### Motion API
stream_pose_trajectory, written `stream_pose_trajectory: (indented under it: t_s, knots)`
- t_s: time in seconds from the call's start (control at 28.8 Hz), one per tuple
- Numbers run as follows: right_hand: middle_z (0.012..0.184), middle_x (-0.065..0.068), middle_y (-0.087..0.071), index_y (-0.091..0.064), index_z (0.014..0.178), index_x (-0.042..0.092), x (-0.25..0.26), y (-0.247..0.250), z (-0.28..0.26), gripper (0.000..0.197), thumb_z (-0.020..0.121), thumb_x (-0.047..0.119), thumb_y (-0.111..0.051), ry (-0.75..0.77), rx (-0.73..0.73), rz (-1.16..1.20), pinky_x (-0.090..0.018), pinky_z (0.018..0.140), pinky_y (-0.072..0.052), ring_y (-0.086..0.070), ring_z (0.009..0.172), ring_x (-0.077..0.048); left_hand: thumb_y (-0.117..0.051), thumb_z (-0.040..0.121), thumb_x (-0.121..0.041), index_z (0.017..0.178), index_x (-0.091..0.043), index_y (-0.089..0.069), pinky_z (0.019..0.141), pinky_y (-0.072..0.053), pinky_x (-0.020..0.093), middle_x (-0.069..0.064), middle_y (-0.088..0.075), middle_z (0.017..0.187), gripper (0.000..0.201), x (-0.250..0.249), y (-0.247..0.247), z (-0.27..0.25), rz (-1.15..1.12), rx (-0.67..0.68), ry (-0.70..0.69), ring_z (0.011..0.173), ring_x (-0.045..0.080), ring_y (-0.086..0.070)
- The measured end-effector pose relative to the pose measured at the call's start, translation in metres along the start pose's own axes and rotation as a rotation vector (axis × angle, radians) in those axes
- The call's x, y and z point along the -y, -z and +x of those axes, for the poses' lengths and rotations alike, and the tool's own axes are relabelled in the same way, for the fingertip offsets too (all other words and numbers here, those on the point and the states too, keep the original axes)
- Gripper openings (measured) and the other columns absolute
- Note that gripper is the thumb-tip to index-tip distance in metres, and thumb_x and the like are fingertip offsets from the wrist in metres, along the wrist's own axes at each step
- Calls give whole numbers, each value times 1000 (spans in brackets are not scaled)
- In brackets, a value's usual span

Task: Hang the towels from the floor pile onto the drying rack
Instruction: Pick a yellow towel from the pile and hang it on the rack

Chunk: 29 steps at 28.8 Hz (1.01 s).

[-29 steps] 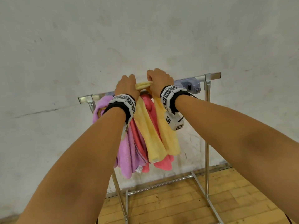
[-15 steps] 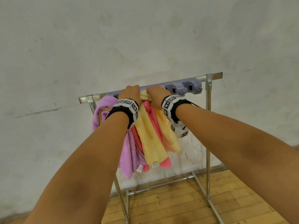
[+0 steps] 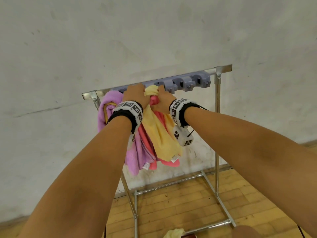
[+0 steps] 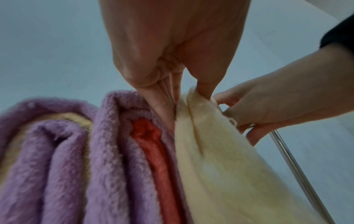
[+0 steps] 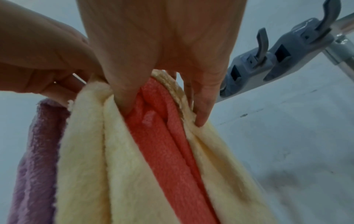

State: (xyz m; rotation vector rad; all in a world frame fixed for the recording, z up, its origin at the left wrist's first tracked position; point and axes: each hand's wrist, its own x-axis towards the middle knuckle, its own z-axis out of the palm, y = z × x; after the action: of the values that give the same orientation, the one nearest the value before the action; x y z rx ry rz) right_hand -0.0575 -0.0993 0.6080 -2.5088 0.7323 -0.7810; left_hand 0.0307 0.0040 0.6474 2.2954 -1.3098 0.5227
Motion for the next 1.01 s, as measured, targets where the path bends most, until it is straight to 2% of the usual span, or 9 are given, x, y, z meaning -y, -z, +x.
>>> stream_pose_trajectory:
  t_s: [0.1, 0.24, 0.31, 0.38, 0.45, 0.56, 0.69, 0.83, 1.01]
  knots:
    - [110, -20, -59, -15, 145, 2, -3, -8, 1, 79, 87, 32, -59, -44, -30, 73, -34, 61, -48, -64, 91, -34, -54, 87, -25, 76, -9, -55, 50, -34, 28, 7, -54, 69, 20, 3, -3, -2, 60, 43, 45, 63, 23, -50]
    - [120, -24, -55, -16, 145, 5, -2, -16, 1, 77, 88, 29, -62, -94, -64, 96, -39, 68, -50, -62, 96, -39, -53, 83, -30, 72, -8, -59, 68, -52, 36, 10, -60, 74, 26, 5, -14, -8, 154, 61, -13, 76, 28, -61]
    - [118, -23, -56, -19, 143, 7, -1, -20, 1, 75, 86, 26, -64, -114, -96, 122, -44, 77, -54, -63, 97, -39, -52, 80, -26, 73, -10, -61, 68, -52, 34, 8, -61, 74, 20, 3, -15, -9, 176, 56, -6, 74, 27, -63]
    - [117, -21, -57, -19, 144, 9, 0, -23, 3, 77, 85, 25, -65, -155, -112, 139, -46, 81, -55, -63, 99, -39, -51, 81, -25, 78, -12, -64, 64, -50, 31, 4, -63, 77, 18, 2, -15, -12, 159, 94, 21, 73, 22, -63]
    - [119, -20, -58, -17, 146, 10, 0, -27, 4, 81, 84, 27, -66, -168, -121, 131, -45, 83, -54, -63, 101, -39, -59, 82, -25, 95, -12, -63, 68, -49, 32, 2, -65, 89, 19, 7, -23, -17, 91, 97, 67, 75, 20, -59]
    - [119, -16, -60, -17, 149, 12, -1, -30, 3, 77, 87, 28, -61, -144, -156, 43, -42, 80, -51, -63, 101, -38, -68, 82, -23, 128, -13, -44, 81, -51, 41, 11, -62, 103, 53, 9, -37, -29, -127, 83, 134, 90, 30, -60]
    - [122, -14, -58, -23, 145, 15, -8, -27, 3, 65, 90, 24, -55, -98, -177, -67, -43, 78, -48, -61, 103, -38, -64, 86, -20, 133, -12, -39, 82, -53, 45, 17, -63, 109, 54, 6, -48, -29, -138, 21, 131, 97, 38, -64]
    - [112, -10, -57, -25, 143, 18, -15, -12, 6, 64, 89, 30, -59, -28, -136, -214, -39, 70, -46, -62, 94, -34, -63, 83, -12, 136, -14, -38, 79, -52, 45, 17, -65, 111, 59, 6, -51, -27, -77, 30, 143, 96, 39, -64]
    - [112, -7, -60, -29, 141, 21, -24, 1, 3, 58, 91, 27, -58, 6, -77, -291, -39, 71, -42, -62, 97, -34, -63, 82, -11, 137, -14, -37, 81, -52, 45, 17, -64, 112, 61, 2, -48, -25, -18, 50, 149, 98, 39, -64]
